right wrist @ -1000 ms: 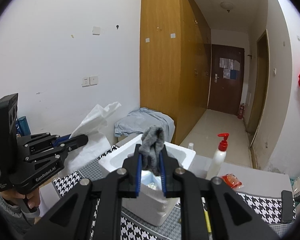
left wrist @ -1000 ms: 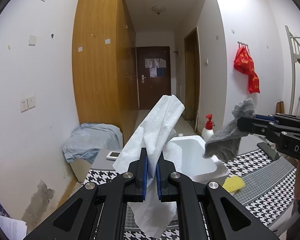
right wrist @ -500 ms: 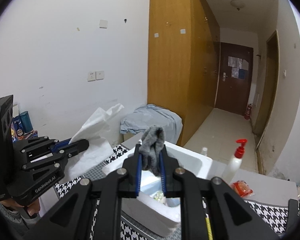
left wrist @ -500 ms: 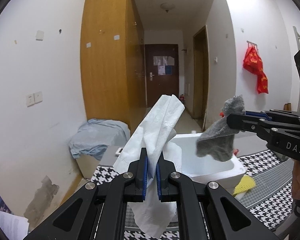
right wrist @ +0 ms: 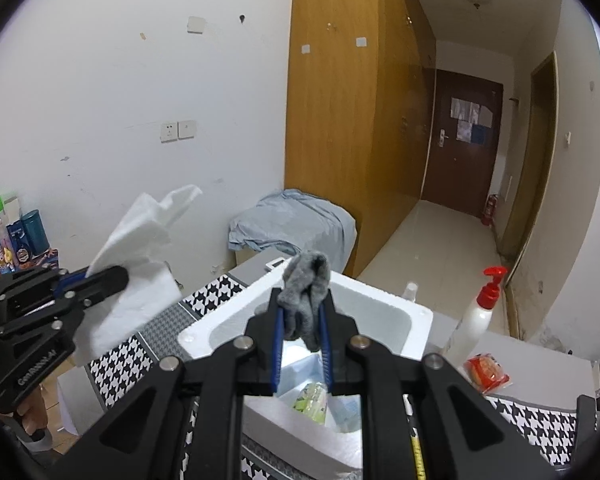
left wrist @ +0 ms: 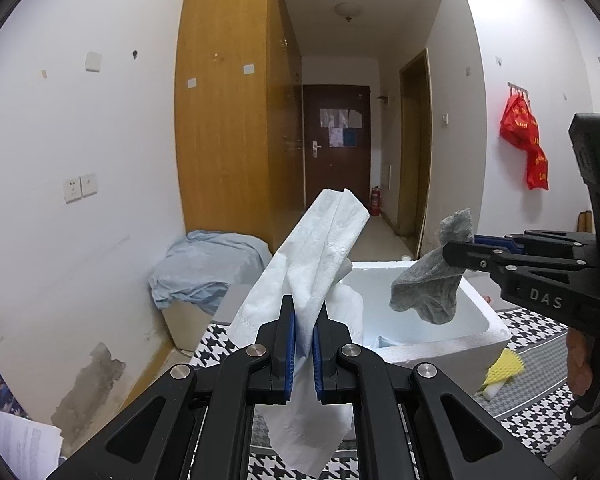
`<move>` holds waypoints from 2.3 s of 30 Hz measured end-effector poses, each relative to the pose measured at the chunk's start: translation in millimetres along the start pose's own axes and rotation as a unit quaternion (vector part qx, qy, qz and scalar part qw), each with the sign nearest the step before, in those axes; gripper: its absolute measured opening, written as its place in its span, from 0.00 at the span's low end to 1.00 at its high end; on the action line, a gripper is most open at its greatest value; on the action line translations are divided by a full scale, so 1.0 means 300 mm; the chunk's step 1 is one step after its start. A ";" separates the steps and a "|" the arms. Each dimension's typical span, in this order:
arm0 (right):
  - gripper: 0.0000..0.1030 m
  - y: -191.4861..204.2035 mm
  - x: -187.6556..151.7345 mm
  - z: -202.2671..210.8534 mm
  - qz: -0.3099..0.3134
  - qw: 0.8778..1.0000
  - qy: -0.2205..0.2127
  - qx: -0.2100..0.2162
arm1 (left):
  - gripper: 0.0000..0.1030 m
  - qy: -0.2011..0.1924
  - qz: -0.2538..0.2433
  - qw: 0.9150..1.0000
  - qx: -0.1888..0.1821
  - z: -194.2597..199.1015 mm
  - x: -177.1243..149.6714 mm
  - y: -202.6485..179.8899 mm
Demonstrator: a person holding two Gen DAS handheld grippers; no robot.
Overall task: Organize soft objects
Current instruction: 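Lower the grey cloth into the foam box and open the right gripper, then lower the white tissue into the foam box and open the left gripper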
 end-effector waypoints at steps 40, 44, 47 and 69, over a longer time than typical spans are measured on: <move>1.00 -0.161 -0.101 0.158 -0.038 0.998 0.002 -0.043 | 0.08 -0.003 -0.008 0.999 -0.043 -0.051 0.029 -0.113; 1.00 -0.207 -0.115 0.187 -0.050 0.997 -0.001 -0.054 | 0.08 0.001 -0.012 0.999 -0.052 -0.071 0.033 -0.141; 1.00 -0.225 -0.121 0.202 -0.056 0.997 -0.002 -0.060 | 0.08 0.003 -0.018 0.998 -0.058 -0.089 0.041 -0.168; 1.00 -0.319 -0.193 0.266 -0.078 0.993 0.000 -0.092 | 0.08 0.033 -0.033 0.995 -0.086 -0.221 0.042 -0.318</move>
Point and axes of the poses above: each gripper's, at about its wrist camera, not at the fingertips, and z roughly against the way its jaws point, y to its left, x to its top, the point moved 9 cm from there along -z, roughly the way its jaws point, and after that the axes turned 3 degrees about -y, right-handed, at the moved point
